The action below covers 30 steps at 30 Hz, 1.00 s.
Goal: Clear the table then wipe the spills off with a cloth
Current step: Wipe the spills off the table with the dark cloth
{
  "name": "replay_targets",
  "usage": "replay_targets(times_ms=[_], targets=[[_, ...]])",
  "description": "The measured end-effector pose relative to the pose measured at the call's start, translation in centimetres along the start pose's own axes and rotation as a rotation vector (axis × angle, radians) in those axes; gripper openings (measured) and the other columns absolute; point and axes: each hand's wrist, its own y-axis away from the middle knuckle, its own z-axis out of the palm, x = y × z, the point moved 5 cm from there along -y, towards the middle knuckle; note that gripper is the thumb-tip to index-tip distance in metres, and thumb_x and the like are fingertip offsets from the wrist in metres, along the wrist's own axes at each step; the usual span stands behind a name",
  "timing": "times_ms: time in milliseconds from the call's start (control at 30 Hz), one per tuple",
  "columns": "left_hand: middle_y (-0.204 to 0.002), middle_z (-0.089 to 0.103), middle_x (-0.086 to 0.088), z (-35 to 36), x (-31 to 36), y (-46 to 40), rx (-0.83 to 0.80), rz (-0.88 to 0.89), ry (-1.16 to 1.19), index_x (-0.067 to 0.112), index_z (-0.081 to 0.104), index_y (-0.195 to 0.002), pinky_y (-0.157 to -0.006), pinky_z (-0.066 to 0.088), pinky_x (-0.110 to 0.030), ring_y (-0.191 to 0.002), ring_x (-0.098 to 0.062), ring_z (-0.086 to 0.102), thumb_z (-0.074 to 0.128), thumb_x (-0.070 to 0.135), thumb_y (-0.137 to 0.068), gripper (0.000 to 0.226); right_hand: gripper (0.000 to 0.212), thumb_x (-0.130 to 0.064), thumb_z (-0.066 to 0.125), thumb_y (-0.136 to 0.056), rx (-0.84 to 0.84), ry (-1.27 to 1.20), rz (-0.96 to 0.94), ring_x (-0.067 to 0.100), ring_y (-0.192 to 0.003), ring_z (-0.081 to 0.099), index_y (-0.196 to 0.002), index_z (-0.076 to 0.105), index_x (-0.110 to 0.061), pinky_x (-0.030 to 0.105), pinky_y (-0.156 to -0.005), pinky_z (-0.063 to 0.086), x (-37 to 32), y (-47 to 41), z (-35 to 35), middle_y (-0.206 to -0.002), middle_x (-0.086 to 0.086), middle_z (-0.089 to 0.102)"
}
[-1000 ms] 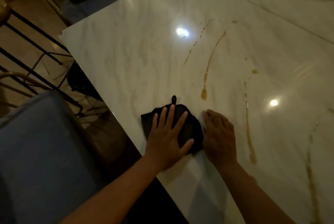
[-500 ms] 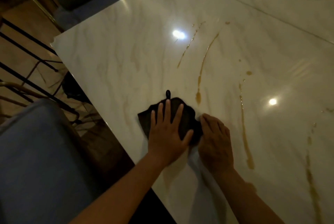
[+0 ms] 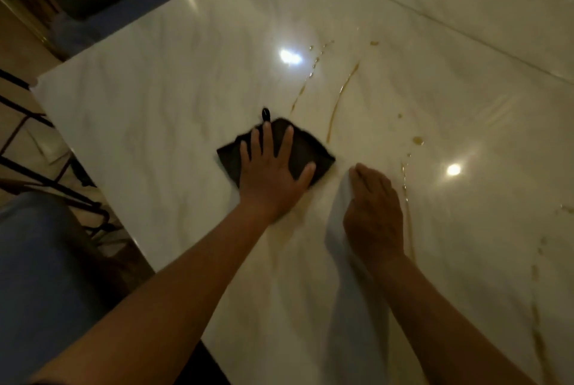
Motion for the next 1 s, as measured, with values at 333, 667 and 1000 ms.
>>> replay_targets(times_ms=[333, 667, 1000], targets=[[-0.170, -0.002, -0.010, -0.6, 1.2, -5.5, -0.031, 0.128, -0.014, 0.035, 0.005, -0.162, -0.125, 0.001, -0.054, -0.156, -0.032, -0.003, 0.019, 0.080, -0.090, 0.086, 0.028, 0.002, 0.057, -0.078, -0.024, 0.018, -0.035, 0.035, -0.099, 0.062, -0.100, 0.072, -0.003, 0.039, -0.079, 0.054, 1.8, -13.4, -0.1, -0.108, 0.013, 0.069], [-0.170, -0.002, -0.014, -0.9, 2.5, -15.6, 0.006, 0.077, 0.002, 0.031, 0.001, -0.163, -0.125, 0.001, -0.055, -0.156, -0.034, -0.003, 0.012, 0.078, -0.092, 0.086, 0.018, -0.003, 0.058, -0.082, -0.057, 0.057, 0.031, 0.027, -0.079, 0.061, -0.081, 0.073, -0.013, 0.036, -0.058, 0.051, 3.7, -18.2, 0.4, -0.085, 0.003, 0.066], [-0.170, -0.004, -0.010, -1.2, 3.8, -22.0, -0.023, 0.145, -0.008, 0.035, 0.005, -0.162, -0.125, -0.002, -0.053, -0.156, -0.031, -0.005, 0.011, 0.082, -0.085, 0.090, 0.036, -0.004, 0.051, -0.074, 0.029, 0.012, 0.015, 0.028, -0.106, 0.053, -0.106, 0.060, -0.016, 0.042, -0.090, 0.042, 6.8, -24.9, 3.1, -0.112, 0.004, 0.061]])
